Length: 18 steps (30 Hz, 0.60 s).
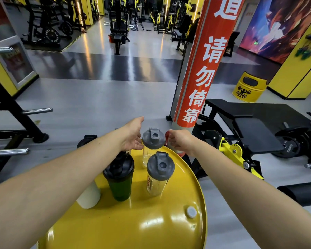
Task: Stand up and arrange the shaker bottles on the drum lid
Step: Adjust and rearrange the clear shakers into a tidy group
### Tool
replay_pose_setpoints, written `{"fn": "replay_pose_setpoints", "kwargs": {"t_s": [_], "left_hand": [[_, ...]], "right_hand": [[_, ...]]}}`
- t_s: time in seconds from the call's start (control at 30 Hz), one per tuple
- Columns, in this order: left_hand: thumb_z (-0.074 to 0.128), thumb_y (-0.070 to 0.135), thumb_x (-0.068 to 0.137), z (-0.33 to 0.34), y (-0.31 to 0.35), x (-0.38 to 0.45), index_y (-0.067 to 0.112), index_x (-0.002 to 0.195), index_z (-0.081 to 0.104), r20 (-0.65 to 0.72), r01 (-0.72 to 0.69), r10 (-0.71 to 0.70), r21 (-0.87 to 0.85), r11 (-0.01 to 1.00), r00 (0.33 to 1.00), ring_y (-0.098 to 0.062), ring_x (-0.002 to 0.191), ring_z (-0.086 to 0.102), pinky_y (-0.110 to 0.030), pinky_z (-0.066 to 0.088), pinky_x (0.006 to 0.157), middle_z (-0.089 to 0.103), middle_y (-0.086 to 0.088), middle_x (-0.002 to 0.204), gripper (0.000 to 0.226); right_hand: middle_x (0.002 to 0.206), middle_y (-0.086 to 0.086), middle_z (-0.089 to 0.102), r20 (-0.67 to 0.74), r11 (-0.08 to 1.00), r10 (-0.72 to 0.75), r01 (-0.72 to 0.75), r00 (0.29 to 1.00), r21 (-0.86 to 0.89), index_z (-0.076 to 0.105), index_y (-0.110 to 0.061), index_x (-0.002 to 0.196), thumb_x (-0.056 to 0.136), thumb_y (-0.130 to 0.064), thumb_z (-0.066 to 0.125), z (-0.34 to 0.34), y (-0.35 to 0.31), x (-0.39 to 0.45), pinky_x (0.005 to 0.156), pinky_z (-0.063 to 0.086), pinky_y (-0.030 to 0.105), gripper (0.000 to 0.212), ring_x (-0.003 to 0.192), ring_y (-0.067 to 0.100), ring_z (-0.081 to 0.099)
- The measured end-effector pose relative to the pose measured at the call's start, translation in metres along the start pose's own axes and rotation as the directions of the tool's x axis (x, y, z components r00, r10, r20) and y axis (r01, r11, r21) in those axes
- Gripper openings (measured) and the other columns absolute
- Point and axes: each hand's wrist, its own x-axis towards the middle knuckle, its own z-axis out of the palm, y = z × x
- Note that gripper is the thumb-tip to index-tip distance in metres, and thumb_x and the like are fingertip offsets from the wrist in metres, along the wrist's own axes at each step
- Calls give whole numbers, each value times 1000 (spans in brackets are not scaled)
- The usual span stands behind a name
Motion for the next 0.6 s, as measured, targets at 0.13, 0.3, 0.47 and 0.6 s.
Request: {"fn": "replay_pose_setpoints", "kwargs": {"t_s": [0.13,0.3,0.47,0.6], "left_hand": [[31,66,96,11,-7,-16,-3,156,11,61,21,-26,87,996,998,-47,148,22,-52,27,120,15,-33,161,93],[33,75,91,17,-19,-23,-3,156,12,115,79,-100,179,981,988,-47,149,18,-53,27,119,11,-33,162,104],[27,81,87,24,-27,-28,-5,155,17,118,112,-158,325,939,980,-45,148,25,-50,31,116,20,-30,161,110],[26,82,87,23,-28,-28,-8,153,22,113,109,-160,361,926,981,-43,146,30,-49,33,116,27,-30,159,111]], "right_hand": [[92,14,61,21,997,50,-49,999,-52,60,-5,103,102,-37,45,-5,9,-18,77,49,35,35,77,24,54],[123,22,64,76,966,163,-144,984,-215,56,0,126,104,-44,39,-8,20,-41,92,56,46,53,106,40,66],[129,24,62,101,959,212,-187,972,-214,49,4,137,105,-46,35,-1,32,-48,92,57,49,61,102,43,69],[132,25,60,115,969,207,-188,971,-161,48,4,139,105,-44,36,1,36,-48,91,57,47,60,105,43,68]]}}
